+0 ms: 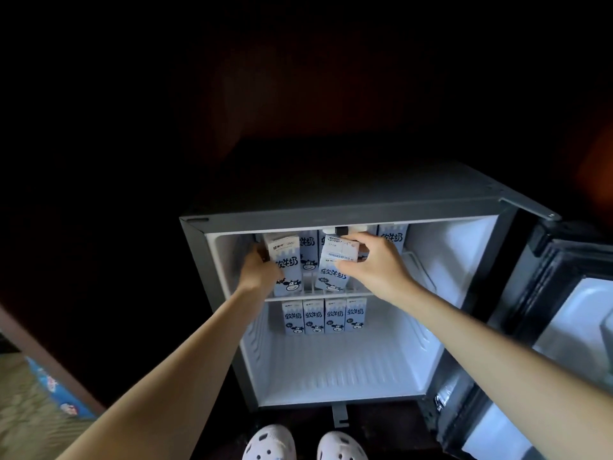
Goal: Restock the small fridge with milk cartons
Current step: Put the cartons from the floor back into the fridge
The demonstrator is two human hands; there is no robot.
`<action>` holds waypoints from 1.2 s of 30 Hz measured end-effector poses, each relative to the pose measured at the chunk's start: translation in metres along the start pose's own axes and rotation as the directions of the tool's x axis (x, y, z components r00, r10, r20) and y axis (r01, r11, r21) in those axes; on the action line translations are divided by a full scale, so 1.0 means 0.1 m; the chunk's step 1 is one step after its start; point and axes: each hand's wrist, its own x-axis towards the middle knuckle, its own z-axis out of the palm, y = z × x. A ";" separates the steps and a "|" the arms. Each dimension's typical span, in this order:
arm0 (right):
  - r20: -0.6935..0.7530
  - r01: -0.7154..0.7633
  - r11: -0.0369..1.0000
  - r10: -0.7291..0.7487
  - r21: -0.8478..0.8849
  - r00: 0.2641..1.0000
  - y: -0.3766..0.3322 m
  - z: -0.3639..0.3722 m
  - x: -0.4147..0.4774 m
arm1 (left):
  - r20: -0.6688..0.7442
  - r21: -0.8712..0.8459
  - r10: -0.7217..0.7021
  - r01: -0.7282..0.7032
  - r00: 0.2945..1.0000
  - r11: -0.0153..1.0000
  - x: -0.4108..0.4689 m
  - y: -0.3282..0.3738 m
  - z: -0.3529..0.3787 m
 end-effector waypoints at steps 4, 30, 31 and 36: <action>0.048 -0.086 0.986 0.080 0.146 0.996 0.08 0.13 -0.04 | -0.139 -0.046 0.026 -0.033 0.990 0.998 0.03 -0.03 0.11; 0.251 -0.276 0.950 0.235 0.143 0.939 0.26 0.32 0.13 | -0.207 0.021 0.063 -0.060 0.976 0.998 0.16 -0.36 0.27; 0.242 -0.285 0.946 0.244 0.153 0.939 0.25 0.33 0.14 | -0.202 0.029 0.076 -0.072 0.976 0.997 0.16 -0.36 0.26; 0.181 -0.317 0.937 0.289 0.148 0.940 0.20 0.46 0.22 | -0.167 0.026 0.096 -0.093 0.981 0.995 0.20 -0.40 0.23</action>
